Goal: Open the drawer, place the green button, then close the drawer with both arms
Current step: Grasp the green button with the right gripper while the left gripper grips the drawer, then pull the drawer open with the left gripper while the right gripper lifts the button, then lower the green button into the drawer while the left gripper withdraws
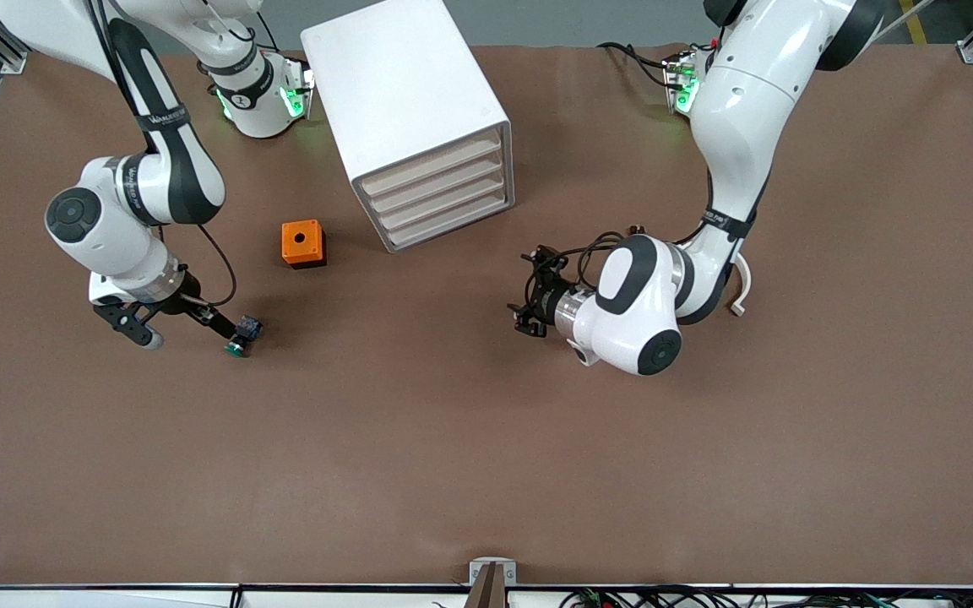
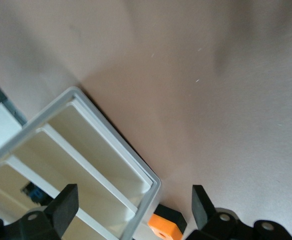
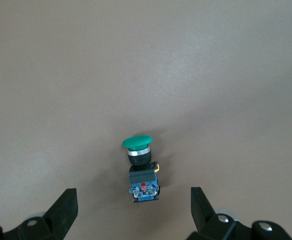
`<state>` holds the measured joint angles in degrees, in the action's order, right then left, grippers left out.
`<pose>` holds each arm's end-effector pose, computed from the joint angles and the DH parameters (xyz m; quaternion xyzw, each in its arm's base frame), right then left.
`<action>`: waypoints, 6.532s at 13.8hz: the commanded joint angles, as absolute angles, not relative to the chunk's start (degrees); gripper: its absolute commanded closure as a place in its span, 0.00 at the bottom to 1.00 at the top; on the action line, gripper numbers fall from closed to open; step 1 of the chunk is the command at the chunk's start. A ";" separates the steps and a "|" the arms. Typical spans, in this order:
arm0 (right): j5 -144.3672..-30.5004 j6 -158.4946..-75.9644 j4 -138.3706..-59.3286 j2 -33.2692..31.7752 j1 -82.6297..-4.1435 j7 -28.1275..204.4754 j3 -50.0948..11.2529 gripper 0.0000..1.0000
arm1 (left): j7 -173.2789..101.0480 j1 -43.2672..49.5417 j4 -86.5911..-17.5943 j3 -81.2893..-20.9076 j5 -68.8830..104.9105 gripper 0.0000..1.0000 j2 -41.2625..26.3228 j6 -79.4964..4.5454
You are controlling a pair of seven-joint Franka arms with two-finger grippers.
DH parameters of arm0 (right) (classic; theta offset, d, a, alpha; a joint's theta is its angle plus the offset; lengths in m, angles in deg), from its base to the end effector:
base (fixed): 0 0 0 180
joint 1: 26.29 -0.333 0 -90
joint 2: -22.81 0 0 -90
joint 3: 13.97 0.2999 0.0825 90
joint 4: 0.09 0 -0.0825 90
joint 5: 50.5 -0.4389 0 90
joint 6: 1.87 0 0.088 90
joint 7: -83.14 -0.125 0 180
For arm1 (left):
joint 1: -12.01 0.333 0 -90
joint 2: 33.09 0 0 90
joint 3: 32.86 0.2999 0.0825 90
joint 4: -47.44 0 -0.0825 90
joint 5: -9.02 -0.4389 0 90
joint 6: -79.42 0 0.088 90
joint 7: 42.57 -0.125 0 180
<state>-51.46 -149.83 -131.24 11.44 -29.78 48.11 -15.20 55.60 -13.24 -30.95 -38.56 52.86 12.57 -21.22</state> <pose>0.5716 0.0221 0.1966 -0.9564 0.2881 -0.0441 0.0177 0.5959 -0.4302 0.1886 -0.6623 -0.6180 0.4235 0.0049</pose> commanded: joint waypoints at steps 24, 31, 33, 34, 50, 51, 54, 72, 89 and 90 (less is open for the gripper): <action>-44.09 -162.19 -134.65 1.36 -31.83 44.99 -15.99 0.00 | 79.69 -20.33 -28.76 -38.31 65.80 0.54 25.27 -0.30; -43.03 -162.19 -134.65 1.10 -31.47 44.91 -15.91 0.00 | 81.18 -22.09 -28.76 -38.31 65.53 0.54 27.29 0.94; -43.03 -162.19 -134.65 0.83 -31.47 44.82 -15.91 0.00 | 81.18 -22.53 -28.76 -38.40 65.71 0.54 27.47 1.37; -42.94 -162.19 -134.65 0.83 -31.47 44.82 -15.91 0.00 | 81.18 -22.88 -28.76 -38.40 65.80 0.54 27.55 1.55; -43.12 -151.47 -130.44 3.29 -36.47 31.23 -15.38 1.00 | 80.57 -23.15 -28.58 -39.72 66.68 0.89 28.26 1.99; -43.12 -151.11 -130.26 3.73 -37.79 28.76 -15.38 1.00 | 80.48 -22.80 -28.58 -39.63 66.68 0.89 28.26 1.99; -43.12 -148.05 -128.60 4.96 -41.04 22.08 -15.38 1.00 | 80.48 -21.92 -28.58 -39.63 66.59 0.89 28.17 1.99; -54.17 -122.63 -107.24 5.58 -61.87 -12.73 -14.85 1.00 | 75.56 -11.55 -28.05 -36.99 65.80 0.77 28.08 -5.74; -54.63 -130.90 -105.92 -1.18 -78.40 -36.56 -14.94 1.00 | 56.34 -6.80 -27.44 -37.78 65.98 0.00 22.02 -5.31; -54.72 -130.81 -105.30 -1.89 -78.49 -36.56 -14.94 1.00 | 53.18 -6.71 -27.00 -37.52 65.89 0.00 21.58 -4.61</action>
<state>-54.66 -131.01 -107.18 -0.53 -77.57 -34.99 -14.50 58.17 -7.25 -26.32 -37.66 66.14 23.62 -5.76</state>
